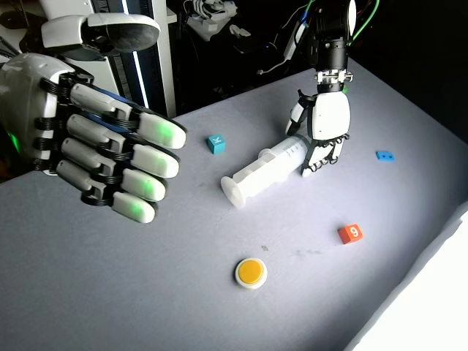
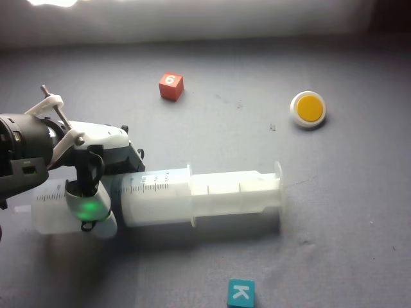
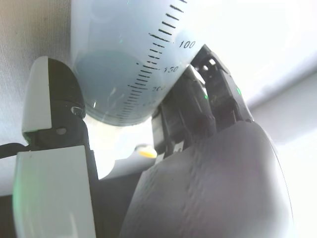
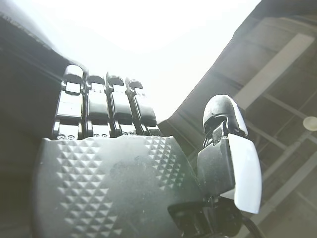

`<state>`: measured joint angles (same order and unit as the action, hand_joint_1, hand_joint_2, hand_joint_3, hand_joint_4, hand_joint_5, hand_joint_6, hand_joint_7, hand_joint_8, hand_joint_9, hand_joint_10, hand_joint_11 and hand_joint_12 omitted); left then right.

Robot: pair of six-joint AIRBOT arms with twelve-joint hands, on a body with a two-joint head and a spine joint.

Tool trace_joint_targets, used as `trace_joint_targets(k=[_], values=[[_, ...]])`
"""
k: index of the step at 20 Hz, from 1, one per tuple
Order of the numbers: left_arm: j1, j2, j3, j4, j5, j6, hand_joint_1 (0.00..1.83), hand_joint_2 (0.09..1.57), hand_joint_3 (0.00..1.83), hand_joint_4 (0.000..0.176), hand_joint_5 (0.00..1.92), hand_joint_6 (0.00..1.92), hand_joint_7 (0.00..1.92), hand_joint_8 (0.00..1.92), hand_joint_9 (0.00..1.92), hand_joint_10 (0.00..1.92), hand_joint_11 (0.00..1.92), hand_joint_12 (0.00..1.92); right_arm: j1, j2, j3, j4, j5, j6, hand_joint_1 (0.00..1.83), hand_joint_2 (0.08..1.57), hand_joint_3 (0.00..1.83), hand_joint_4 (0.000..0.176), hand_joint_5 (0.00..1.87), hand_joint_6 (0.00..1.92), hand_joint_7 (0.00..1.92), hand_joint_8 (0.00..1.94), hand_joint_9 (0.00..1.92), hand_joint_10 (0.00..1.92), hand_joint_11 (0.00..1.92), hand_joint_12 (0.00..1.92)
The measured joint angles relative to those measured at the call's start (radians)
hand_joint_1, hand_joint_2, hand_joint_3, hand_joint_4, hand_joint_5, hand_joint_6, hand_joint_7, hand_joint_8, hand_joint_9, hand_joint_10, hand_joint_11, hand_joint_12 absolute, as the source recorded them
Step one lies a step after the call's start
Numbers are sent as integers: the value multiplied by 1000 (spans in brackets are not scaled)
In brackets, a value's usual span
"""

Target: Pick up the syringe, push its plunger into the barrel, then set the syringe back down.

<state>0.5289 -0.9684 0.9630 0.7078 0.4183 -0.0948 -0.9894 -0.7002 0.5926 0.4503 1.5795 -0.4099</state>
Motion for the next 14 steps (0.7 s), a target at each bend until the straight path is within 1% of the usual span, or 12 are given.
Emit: trace_joint_targets(k=[1, 2, 3, 4, 5, 6, 7, 9, 10, 12, 13, 14], values=[[0, 0, 0, -1, 0, -2, 1386, 1083, 0, 0, 927, 948, 1123, 734, 984, 1167, 790, 1333, 0, 0, 0, -5, 0, -2, 22, 1155, 0, 0, 92, 5, 112, 6, 91, 8, 46, 32], [0, 0, 0, -1, 0, -1, 1386, 1085, 2, 0, 936, 957, 1085, 778, 988, 1184, 823, 1403, 0, 0, 0, -6, 3, -2, 11, 1159, 2, 0, 100, 7, 114, 6, 91, 6, 40, 31], [0, 0, 0, -1, 0, -1, 1384, 1087, 2, 0, 923, 1016, 1087, 755, 985, 1175, 800, 1402, 0, -3, 0, -5, 8, -2, 1, 1162, 3, 0, 100, 5, 105, 1, 78, 1, 28, 27], [0, 0, 0, -1, 0, -1, 1383, 1089, 1, 0, 925, 1009, 1093, 773, 961, 1193, 726, 1440, 0, -6, 0, -3, 10, -1, 1, 1164, 3, 0, 109, 8, 113, 5, 83, 3, 32, 30], [0, 0, 0, -1, 0, -1, 1380, 1096, 0, 0, 905, 1093, 1097, 730, 940, 1201, 660, 1446, -5, -6, 0, -4, 16, -1, 0, 1166, 4, 0, 99, 3, 107, 2, 78, 1, 32, 31], [0, 0, -2, -1, 0, -1, 1380, 1097, 0, 0, 895, 1135, 1118, 696, 930, 1182, 624, 1424, -11, -6, 0, -5, 24, -1, 0, 1169, 5, 0, 93, 1, 101, 0, 71, 0, 29, 31], [0, 0, -3, 0, 1, -1, 1377, 1104, 2, 0, 870, 1183, 1105, 727, 916, 1179, 604, 1389, -11, -6, 0, -5, 25, 0, 0, 1168, 4, 0, 98, 2, 108, 3, 83, 5, 48, 40], [-1, 0, -5, 0, 1, -1, 1376, 1108, 1, 0, 862, 1187, 1079, 750, 924, 1196, 650, 1373, -11, -6, 0, -3, 29, 0, 0, 1166, 2, 0, 95, 1, 108, 3, 87, 6, 53, 44], [-4, 0, -5, -2, 3, -1, 1380, 1099, 0, 0, 897, 1107, 1094, 745, 934, 1196, 665, 1379, -11, -6, 0, -3, 31, -1, 0, 1165, 2, 0, 100, 3, 112, 4, 91, 7, 58, 48], [-18, 13, -19, -10, 7, 2, 1377, 1099, 0, 0, 912, 1134, 1090, 723, 923, 1190, 670, 1376, -13, -7, 0, -18, 32, -2, 36, 1163, 0, 0, 106, 5, 114, 4, 87, 4, 43, 46], [-27, 19, -25, -13, 5, 4, 1263, 1091, 0, 0, 957, 1076, 1106, 773, 952, 1023, 679, 1395, -13, -10, 0, -22, 35, -2, 30, 1159, 0, 0, 102, 2, 111, 2, 85, 2, 41, 48], [-41, 39, -36, -16, -11, 14, 1353, 1102, 2, 0, 921, 1072, 1056, 807, 924, 1203, 682, 1412, -13, -14, 0, -29, 33, -2, 47, 1160, 0, 0, 111, 5, 120, 5, 93, 5, 43, 53]])
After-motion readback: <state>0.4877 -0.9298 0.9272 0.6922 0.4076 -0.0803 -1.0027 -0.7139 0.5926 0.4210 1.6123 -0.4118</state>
